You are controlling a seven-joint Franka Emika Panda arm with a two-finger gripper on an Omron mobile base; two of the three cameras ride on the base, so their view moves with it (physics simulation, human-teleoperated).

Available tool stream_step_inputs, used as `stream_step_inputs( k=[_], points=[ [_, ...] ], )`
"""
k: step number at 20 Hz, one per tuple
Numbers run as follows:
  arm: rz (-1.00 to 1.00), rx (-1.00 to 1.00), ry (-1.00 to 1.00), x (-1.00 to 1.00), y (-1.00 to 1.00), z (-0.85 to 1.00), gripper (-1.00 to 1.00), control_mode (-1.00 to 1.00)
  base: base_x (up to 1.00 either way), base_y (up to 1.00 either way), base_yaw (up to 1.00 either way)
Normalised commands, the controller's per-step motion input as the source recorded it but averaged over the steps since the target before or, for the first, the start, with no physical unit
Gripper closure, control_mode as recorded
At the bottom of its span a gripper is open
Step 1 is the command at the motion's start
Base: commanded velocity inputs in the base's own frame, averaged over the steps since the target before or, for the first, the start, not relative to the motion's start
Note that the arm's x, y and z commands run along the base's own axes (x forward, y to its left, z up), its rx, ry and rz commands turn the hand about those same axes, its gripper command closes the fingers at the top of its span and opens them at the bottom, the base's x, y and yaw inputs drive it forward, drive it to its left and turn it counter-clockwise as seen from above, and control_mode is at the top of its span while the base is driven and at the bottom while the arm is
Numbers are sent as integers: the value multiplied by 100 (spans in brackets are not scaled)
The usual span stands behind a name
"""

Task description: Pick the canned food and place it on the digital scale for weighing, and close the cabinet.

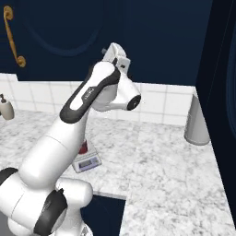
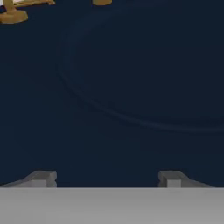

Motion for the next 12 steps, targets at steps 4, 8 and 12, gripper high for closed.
stream_step_inputs(
  k=[4,8,12],
  points=[
    [-24,-25,18,100,100,1,-100,-100,0,0,0],
    [-20,-21,10,88,74,0,-100,-100,0,0,0],
    [-13,-8,-5,19,44,0,-100,-100,0,0,0]
  ],
)
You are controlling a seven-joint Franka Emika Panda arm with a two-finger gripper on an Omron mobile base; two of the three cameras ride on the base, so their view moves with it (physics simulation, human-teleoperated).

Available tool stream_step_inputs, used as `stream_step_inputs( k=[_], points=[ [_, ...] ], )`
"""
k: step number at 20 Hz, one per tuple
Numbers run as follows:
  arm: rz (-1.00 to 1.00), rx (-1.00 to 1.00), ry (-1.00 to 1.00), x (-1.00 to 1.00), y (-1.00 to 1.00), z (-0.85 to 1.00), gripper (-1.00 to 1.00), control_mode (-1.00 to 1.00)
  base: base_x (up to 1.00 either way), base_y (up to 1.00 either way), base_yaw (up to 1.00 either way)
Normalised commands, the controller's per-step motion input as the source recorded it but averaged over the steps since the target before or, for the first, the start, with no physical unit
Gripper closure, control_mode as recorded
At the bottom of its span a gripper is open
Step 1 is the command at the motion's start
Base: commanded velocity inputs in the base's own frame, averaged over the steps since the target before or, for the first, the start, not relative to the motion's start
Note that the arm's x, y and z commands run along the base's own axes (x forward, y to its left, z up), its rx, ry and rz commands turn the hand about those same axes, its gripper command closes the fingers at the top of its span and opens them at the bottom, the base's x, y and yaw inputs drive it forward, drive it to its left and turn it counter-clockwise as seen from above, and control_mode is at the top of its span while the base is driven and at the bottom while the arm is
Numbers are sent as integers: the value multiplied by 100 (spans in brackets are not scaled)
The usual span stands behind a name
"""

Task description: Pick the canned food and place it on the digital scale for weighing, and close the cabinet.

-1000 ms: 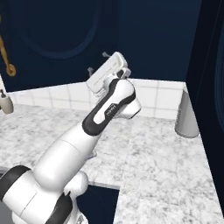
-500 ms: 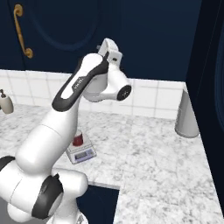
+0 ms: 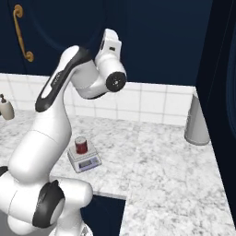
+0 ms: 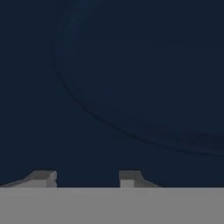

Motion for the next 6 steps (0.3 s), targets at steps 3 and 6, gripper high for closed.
stream_step_inputs(
  k=[3,6],
  points=[
    [-7,0,-15,30,58,-20,-100,-100,0,0,0],
    [-10,0,-5,88,79,-41,-100,-100,0,0,0]
  ],
)
